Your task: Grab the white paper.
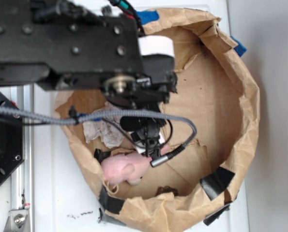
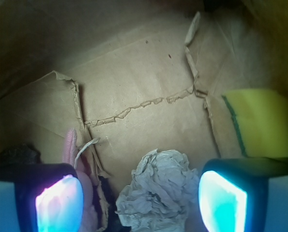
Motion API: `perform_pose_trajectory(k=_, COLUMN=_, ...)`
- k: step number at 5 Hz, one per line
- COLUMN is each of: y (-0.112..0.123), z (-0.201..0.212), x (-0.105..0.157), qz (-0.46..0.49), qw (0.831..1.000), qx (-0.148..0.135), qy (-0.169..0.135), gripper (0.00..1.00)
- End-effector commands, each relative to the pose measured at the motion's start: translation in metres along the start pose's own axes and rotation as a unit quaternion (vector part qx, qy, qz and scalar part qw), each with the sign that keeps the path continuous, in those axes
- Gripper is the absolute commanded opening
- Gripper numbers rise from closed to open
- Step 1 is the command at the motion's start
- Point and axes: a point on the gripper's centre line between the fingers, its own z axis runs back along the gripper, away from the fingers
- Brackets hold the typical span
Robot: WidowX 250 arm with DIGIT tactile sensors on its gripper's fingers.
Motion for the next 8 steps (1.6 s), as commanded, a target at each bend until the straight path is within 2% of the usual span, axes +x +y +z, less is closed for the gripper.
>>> perform_pose_trajectory(k=1, y=0.003, z=-0.001, x=-0.011, qz=0.042, qw=0.999, qx=0.004, qy=0.001, gripper=1.0)
perform_pose_trajectory(k=2, y=0.001, z=-0.006, x=-0.024, qz=0.051, qw=0.998, qx=0.019, qy=0.019, gripper=1.0)
perform_pose_trajectory(k=3, y=0.005, z=-0.005, x=-0.034, qz=0.077, qw=0.996, qx=0.046, qy=0.002, gripper=1.0)
perform_pose_trajectory(k=4, y=0.009, z=-0.005, x=-0.044, qz=0.085, qw=0.995, qx=0.051, qy=-0.004, gripper=1.0)
perform_pose_trajectory(k=7, y=0.01, z=-0.014, x=-0.053, qz=0.135, qw=0.99, qx=0.04, qy=-0.009, gripper=1.0)
perform_pose_trajectory(k=8, y=0.007, z=-0.018, x=-0.053, qz=0.133, qw=0.99, qx=0.046, qy=-0.011, gripper=1.0)
